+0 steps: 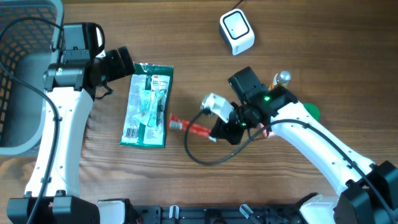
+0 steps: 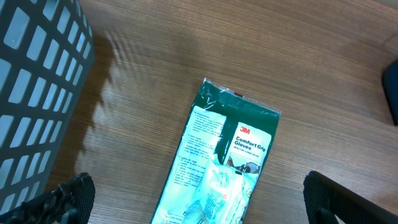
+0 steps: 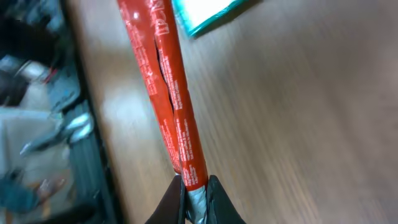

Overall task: Scan the item barcode
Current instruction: 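Carry the red tube up to the white scanner face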

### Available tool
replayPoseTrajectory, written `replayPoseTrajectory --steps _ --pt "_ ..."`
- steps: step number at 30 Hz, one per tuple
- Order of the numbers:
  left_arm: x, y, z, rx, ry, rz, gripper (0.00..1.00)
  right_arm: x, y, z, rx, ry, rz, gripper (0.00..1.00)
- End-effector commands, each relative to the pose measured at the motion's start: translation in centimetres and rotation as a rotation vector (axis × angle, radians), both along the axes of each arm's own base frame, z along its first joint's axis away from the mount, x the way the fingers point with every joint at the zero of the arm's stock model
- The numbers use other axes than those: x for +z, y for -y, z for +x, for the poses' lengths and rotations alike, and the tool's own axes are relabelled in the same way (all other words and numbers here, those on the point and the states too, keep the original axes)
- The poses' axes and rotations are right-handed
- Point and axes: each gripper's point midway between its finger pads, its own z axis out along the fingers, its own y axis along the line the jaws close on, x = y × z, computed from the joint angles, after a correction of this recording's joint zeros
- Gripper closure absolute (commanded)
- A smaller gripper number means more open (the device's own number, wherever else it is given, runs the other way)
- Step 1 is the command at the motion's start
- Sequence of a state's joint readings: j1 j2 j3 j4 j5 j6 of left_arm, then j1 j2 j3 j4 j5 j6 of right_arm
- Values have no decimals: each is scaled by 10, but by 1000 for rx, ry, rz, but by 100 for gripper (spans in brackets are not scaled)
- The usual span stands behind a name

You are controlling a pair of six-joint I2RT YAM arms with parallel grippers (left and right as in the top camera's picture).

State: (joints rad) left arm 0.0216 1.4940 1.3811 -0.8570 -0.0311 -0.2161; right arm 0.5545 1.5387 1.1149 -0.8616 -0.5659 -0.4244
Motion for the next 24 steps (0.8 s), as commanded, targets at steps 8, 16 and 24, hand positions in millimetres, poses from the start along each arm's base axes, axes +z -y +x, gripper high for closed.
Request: replayPoseTrajectory --steps 8,16,24 --pt "9 -1 2 9 25 -8 0 64 26 76 -380 220 -179 96" --pt "9 -1 2 8 25 -8 0 146 50 146 -486 496 -370 96" --pt "9 -1 2 8 25 -8 0 119 83 232 -550 800 -756 96"
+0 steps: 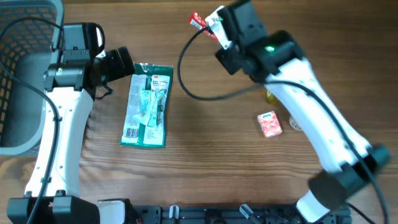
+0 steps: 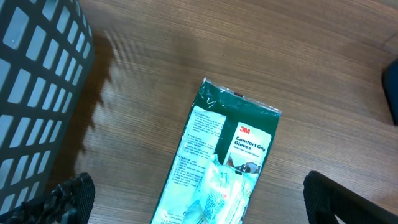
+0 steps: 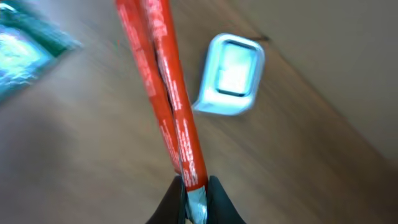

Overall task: Scan the item barcode
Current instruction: 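Carry the red tube up to the white scanner face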

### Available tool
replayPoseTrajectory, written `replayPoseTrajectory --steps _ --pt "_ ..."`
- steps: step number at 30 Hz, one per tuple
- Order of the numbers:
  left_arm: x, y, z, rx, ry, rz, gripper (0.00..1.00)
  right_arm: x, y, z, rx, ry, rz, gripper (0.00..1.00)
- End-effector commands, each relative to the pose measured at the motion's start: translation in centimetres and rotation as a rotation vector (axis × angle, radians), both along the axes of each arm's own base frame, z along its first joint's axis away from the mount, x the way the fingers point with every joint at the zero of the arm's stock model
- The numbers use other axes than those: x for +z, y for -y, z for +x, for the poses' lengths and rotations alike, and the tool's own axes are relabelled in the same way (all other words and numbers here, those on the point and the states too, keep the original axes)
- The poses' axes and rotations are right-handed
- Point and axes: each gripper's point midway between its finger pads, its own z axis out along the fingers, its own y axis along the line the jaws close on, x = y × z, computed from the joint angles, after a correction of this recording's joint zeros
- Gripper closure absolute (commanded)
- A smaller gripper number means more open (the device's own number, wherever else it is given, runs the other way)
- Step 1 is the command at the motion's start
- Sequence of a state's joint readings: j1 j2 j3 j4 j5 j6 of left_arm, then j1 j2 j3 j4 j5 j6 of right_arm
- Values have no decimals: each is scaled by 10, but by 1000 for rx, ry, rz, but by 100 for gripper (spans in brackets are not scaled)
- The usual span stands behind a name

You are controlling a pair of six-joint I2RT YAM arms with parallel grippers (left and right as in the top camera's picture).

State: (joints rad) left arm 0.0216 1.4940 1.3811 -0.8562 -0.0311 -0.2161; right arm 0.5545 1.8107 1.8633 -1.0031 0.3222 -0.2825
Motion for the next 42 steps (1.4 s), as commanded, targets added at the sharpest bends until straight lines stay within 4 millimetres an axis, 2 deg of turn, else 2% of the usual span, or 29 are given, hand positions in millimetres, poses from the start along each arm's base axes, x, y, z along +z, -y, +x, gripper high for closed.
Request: replayPoseTrajectory --steps 1,4,11,13,19,25,33,42 --pt "9 -1 2 9 24 -8 0 -15 35 43 -107 123 -344 96" --pt "9 -1 2 9 24 -8 0 -37 39 66 -108 147 -501 96" --pt "8 -1 2 9 24 -8 0 -82 51 100 -137 164 -836 96" --pt "9 -1 2 9 24 -8 0 -86 56 108 -171 187 -910 96" --pt "8 -1 2 9 24 -8 0 -82 69 126 -260 234 -1057 96" --pt "9 -1 2 9 24 -8 0 -76 77 128 -284 231 -1097 96" --pt "8 -1 2 9 24 -8 0 -102 78 119 -175 133 -1142 96" --pt "9 -1 2 9 24 -8 0 -130 52 106 -18 67 -1089 96"
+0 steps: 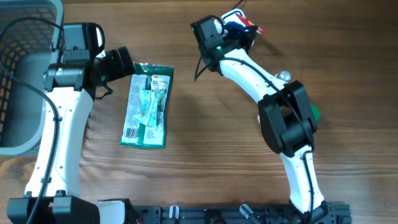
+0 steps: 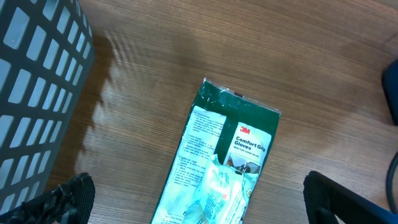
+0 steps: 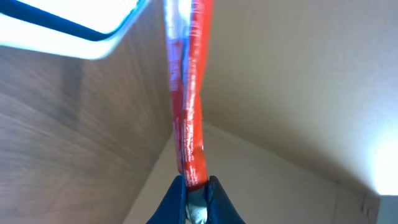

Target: Scan the item barcode

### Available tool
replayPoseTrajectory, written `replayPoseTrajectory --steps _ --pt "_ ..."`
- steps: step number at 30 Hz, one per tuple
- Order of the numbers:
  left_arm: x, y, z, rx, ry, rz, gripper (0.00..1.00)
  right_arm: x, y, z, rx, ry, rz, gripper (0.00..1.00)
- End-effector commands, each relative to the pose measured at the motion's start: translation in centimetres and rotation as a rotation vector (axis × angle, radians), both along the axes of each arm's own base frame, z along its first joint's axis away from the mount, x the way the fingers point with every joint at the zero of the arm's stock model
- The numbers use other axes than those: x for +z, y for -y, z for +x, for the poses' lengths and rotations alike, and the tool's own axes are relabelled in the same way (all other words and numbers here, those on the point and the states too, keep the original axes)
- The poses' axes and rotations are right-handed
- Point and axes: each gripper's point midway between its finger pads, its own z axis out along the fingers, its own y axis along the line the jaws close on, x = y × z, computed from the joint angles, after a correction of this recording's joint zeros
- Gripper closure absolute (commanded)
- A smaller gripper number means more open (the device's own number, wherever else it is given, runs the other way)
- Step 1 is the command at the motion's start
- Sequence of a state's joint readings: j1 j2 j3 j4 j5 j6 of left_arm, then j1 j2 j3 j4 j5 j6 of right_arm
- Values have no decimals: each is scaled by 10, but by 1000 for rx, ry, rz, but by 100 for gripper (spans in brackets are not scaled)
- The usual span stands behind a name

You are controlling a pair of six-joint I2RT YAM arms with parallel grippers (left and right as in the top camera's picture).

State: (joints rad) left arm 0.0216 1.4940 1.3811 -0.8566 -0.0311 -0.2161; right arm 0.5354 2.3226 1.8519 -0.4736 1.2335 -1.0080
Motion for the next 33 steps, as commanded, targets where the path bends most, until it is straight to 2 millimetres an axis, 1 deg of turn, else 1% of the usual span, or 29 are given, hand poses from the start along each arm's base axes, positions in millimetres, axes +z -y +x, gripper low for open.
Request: replayPoseTrajectory --steps 1,3,7,11,15,17,20,23,24,25,26,28,30,31,32,33 --pt "9 -1 2 9 24 -8 0 -26 -20 -7 61 -65 55 96" --pt "9 -1 2 9 24 -8 0 -35 -24 -11 77 -105 80 96" --pt "9 -1 2 9 24 -8 0 -50 -24 -20 86 -179 121 96" --pt "9 -1 2 9 24 -8 0 -55 -26 -23 81 -184 156 96" --pt "9 -1 2 9 24 -8 0 -50 -24 -26 67 -173 170 96" --pt "9 -1 2 9 24 -8 0 -38 -24 -26 57 -134 207 96" --pt "9 -1 2 9 24 -8 0 -12 -26 -29 57 -78 286 96" --pt "9 -1 2 9 24 -8 0 32 -32 -39 66 2 472 96" --pt "9 -1 2 9 24 -8 0 45 -33 -45 65 22 537 96" --pt "9 -1 2 8 24 -8 0 59 -35 -53 62 38 622 96" --pt "9 -1 2 9 24 -8 0 70 -37 -62 55 45 697 96" --pt "9 -1 2 9 24 -8 0 83 -42 -86 30 15 862 96" --pt "9 -1 2 8 24 -8 0 87 -49 -119 -23 -76 1045 96" --pt "9 -1 2 9 24 -8 0 86 -52 -132 -59 -119 1119 96" --pt "9 -1 2 9 24 -8 0 84 -59 -152 -126 -185 1238 96" --pt "9 -1 2 9 24 -8 0 82 -63 -166 -192 -237 1324 96"
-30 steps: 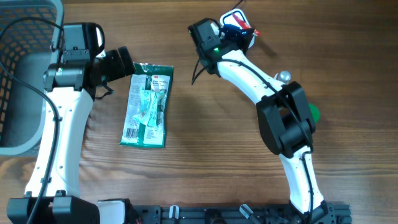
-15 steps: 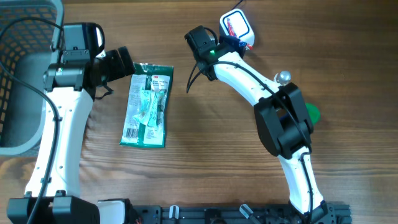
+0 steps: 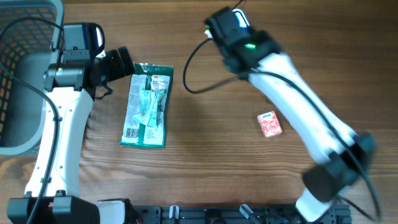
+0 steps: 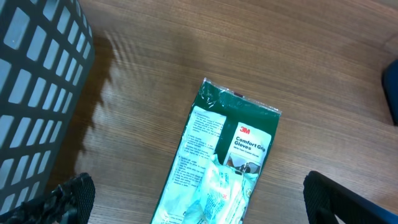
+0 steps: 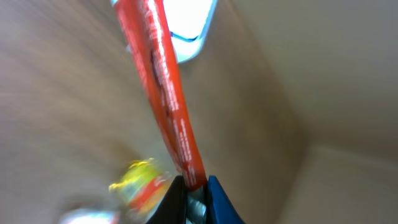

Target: Scan the item barcode

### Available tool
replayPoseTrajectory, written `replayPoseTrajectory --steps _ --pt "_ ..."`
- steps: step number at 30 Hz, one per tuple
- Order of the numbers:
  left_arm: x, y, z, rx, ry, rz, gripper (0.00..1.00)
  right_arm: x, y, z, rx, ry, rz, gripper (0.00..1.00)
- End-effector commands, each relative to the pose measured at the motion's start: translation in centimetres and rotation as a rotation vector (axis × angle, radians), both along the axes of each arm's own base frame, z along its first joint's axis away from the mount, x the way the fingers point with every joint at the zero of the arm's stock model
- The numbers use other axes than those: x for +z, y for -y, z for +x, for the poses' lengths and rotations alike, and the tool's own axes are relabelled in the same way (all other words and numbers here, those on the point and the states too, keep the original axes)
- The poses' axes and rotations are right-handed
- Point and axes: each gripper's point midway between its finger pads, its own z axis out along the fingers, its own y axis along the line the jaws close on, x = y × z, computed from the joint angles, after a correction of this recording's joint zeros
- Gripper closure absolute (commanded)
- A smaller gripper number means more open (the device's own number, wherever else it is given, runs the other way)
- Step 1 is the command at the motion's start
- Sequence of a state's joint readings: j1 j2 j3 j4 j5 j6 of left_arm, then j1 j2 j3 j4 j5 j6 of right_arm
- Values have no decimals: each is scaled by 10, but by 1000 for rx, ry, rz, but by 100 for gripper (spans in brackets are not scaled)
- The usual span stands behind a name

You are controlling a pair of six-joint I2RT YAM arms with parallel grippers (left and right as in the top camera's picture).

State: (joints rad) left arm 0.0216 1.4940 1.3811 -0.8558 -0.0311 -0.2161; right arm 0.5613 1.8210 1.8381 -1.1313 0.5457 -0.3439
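In the right wrist view my right gripper [image 5: 194,190] is shut on the lower end of a long red packet [image 5: 163,93]. The packet's far end reaches across the white scanner [image 5: 189,25]. From overhead my right wrist [image 3: 239,40] is at the table's back and covers both the scanner and the packet. The left gripper [image 4: 205,211] is open, its fingers [image 4: 68,199] wide on either side of a green glove package [image 4: 227,155], above it and not touching.
The green glove package [image 3: 148,106] lies left of centre. A small pink tissue pack [image 3: 269,124] lies at the right. A grey basket [image 3: 18,74] stands at the left edge. A blurred yellow item [image 5: 140,180] shows beside the right fingers.
The right arm has changed pose at the back of the table, with the red packet still in its grip. The scanner now sits farther off in the wrist view. The left arm is unmoved.
The right gripper held the red packet low at the table's middle, beside the green package. Then it held it raised at the back near the scanner, then right at the scanner, where it still is. The left gripper stayed open over the green package throughout.
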Motion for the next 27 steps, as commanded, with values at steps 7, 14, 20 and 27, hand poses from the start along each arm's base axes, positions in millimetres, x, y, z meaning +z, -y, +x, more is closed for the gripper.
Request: replayPoseTrajectory --steps 7,14,20,27 --pt "8 -1 2 9 23 -8 0 -40 -43 -93 -355 -487 626 96" --pt "8 -1 2 8 24 -8 0 -111 -13 -116 -623 -522 512 96" --pt "8 -1 2 9 24 -8 0 -168 5 -130 -770 -490 474 96" --pt "8 -1 2 9 24 -8 0 -196 31 -125 -837 -348 404 96"
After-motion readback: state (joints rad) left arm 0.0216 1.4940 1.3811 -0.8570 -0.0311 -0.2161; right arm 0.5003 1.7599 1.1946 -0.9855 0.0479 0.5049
